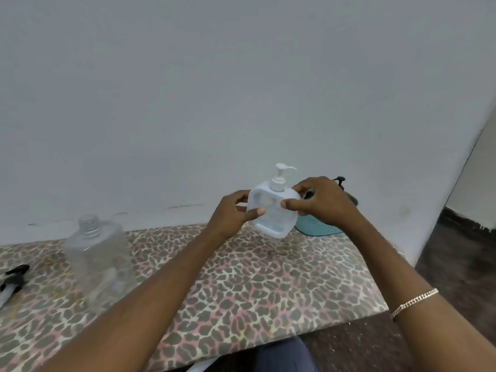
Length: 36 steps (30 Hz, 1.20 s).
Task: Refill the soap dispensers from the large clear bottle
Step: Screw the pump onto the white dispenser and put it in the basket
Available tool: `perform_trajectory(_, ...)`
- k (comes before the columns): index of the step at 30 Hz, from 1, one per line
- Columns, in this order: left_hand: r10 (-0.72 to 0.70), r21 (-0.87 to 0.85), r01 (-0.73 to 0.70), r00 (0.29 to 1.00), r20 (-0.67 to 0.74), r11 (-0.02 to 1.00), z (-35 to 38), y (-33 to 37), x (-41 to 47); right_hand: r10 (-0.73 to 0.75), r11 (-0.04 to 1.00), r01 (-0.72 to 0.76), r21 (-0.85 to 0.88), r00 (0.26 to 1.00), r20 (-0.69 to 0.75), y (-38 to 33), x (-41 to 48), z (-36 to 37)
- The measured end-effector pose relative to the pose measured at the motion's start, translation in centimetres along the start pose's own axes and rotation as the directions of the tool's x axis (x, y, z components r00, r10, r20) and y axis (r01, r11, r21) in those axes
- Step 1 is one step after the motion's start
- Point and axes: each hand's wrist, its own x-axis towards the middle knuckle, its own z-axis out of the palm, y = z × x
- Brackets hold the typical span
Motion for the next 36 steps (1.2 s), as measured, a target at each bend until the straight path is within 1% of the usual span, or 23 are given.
perform_trajectory(3,-0.025,0.033,0.029,0.995,-0.101,0.999,2.0,1.0,4.5,0.017,0.998,-0.024,-0.06,0.994,-0.112,1.3,1.8,-2.3)
perform_trajectory(5,-0.039,0.026,0.043,0.989,-0.14,0.999,3.5,1.8,7.0,0.029,0.994,-0.047,-0.095,0.984,-0.177,2.3,2.8,-3.3)
perform_trajectory(8,-0.066,-0.017,0.064,0.992,-0.111,0.998,5.9,3.1,9.6,0.042,0.99,-0.077,-0.117,0.961,-0.275,4.0,4.2,-3.9)
perform_trajectory(10,-0.099,-0.03,0.097,0.993,-0.058,0.995,7.7,3.5,11.2,0.059,0.988,-0.103,-0.116,0.94,-0.335,5.2,5.1,-4.1)
perform_trajectory(12,-0.123,-0.051,0.123,0.992,0.001,0.991,9.1,3.4,12.2,0.09,0.985,-0.137,-0.106,0.926,-0.366,6.4,5.8,-3.9)
perform_trajectory(15,-0.138,-0.058,0.142,0.988,0.072,0.988,10.8,3.2,13.2,0.126,0.975,-0.182,-0.124,0.922,-0.365,8.8,6.7,-2.9)
perform_trajectory(18,-0.159,-0.087,0.165,0.984,0.078,0.982,11.9,1.9,13.8,0.176,0.97,-0.226,-0.094,0.91,-0.375,10.5,7.0,-1.5)
perform_trajectory(20,-0.171,-0.083,0.178,0.981,0.09,0.98,12.3,1.0,13.7,0.181,0.968,-0.231,-0.095,0.912,-0.368,11.2,7.0,-0.5)
perform_trajectory(23,-0.175,-0.088,0.189,0.974,0.143,0.978,13.1,-0.4,13.5,0.183,0.964,-0.238,-0.119,0.917,-0.353,12.4,7.1,0.8)
perform_trajectory(29,-0.168,-0.049,0.178,0.971,0.169,0.983,14.8,-2.2,14.1,0.187,0.974,-0.219,-0.056,0.92,-0.345,14.3,6.7,3.0)
perform_trajectory(31,-0.155,-0.051,0.166,0.972,0.178,0.985,15.0,-2.3,14.2,0.195,0.97,-0.232,-0.067,0.918,-0.344,14.9,6.8,3.4)
perform_trajectory(36,-0.214,-0.056,0.231,0.954,0.209,0.971,15.2,-1.8,14.6,0.226,0.951,-0.28,-0.133,0.919,-0.323,15.9,7.1,4.3)
